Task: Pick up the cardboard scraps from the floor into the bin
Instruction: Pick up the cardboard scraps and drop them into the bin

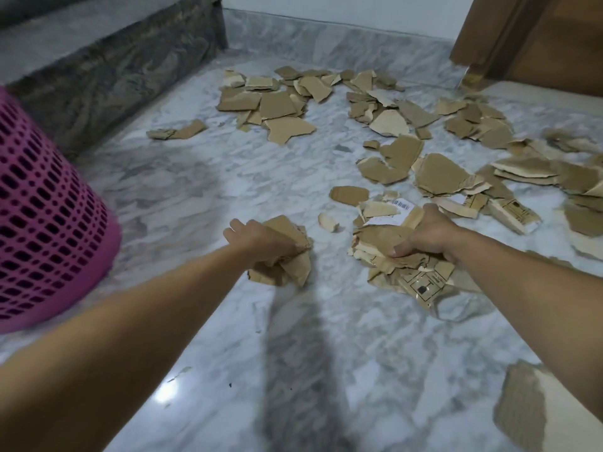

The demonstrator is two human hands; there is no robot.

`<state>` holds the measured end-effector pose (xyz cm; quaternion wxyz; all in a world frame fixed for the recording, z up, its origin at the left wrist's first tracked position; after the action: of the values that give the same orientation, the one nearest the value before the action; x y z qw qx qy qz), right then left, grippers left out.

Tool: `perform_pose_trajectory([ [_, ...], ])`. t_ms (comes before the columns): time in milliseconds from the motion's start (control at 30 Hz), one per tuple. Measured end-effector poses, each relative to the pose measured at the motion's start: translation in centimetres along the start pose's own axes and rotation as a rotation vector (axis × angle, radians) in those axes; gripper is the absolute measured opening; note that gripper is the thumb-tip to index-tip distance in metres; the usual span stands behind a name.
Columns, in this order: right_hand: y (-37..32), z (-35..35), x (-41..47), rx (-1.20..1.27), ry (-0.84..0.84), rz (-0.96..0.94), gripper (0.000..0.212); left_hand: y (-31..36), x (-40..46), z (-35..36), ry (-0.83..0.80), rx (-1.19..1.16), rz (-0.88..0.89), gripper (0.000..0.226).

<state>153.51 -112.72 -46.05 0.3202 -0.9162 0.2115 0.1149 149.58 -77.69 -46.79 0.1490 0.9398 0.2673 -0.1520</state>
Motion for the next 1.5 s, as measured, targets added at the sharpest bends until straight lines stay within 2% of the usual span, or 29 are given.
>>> perform_pose_trajectory([
  [133, -0.7, 1.1, -0.5, 0.007, -0.041, 0.018, 0.115, 0.5, -1.2, 0.5, 0.079, -0.118, -0.010, 0.093],
  [333, -2.4, 2.4, -1.1, 0.098, -0.090, -0.012, 0.095, 1.5, -1.5, 1.2, -0.011, -0.440, -0.022, 0.070],
  [400, -2.6, 2.9, -1.3, 0.122, -0.111, 0.000, 0.087, 2.0, -1.6, 1.3, -0.067, -0.503, -0.023, 0.068],
  [433, -2.7, 3.1, -1.4, 0.126, -0.118, -0.001, 0.084, 2.2, -1.5, 1.4, -0.094, -0.560, -0.046, 0.062],
  [500, -2.9, 3.3, -1.4, 0.133, -0.123, -0.007, 0.082, 2.8, -1.6, 1.3, -0.139, -0.700, -0.099, 0.036],
  [567, -3.3, 3.6, -1.5, 0.138, -0.130, -0.020, 0.084, 3.1, -1.5, 1.5, -0.135, -0.711, -0.109, 0.022],
  [700, -4.1, 4.2, -1.7, 0.151, -0.146, -0.053, 0.087, 2.1, -1.4, 1.2, 0.025, -0.646, -0.147, 0.036],
  [867, -4.9, 5.7, -1.8, 0.211, -0.188, -0.076, 0.080, 2.5, -1.6, 1.7, -0.070, -0.822, -0.186, 0.054],
  [1067, -6.3, 6.2, -2.9, 0.251, -0.275, -0.070, 0.068, 2.3, -2.0, 0.3, -0.119, -0.881, -0.149, 0.049],
  [1267, -11.1, 4.0, -5.3, 0.244, -0.385, -0.062, 0.055, 2.2, -3.0, -7.1, -0.133, -0.842, -0.053, 0.049],
  [1400, -17.4, 0.5, -7.9, 0.262, -0.411, -0.058, 0.044, 1.4, -3.8, -14.0, -0.076, -0.817, -0.004, 0.041],
  [1500, -22.5, -2.0, -10.2, 0.264, -0.411, -0.062, 0.044, 0.5, -5.0, -20.1, -0.057, -0.779, 0.023, 0.050],
])
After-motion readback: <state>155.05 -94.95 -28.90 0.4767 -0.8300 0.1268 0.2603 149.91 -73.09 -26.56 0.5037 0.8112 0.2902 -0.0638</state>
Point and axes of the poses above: each hand's wrist, its own x-axis towards the middle knuckle, its own z-axis out of the palm, y = z × x, the point moved 10 cm from there along x, towards the middle knuckle, and after that the axes turned 11 degrees about y, right-handed, at the moved point
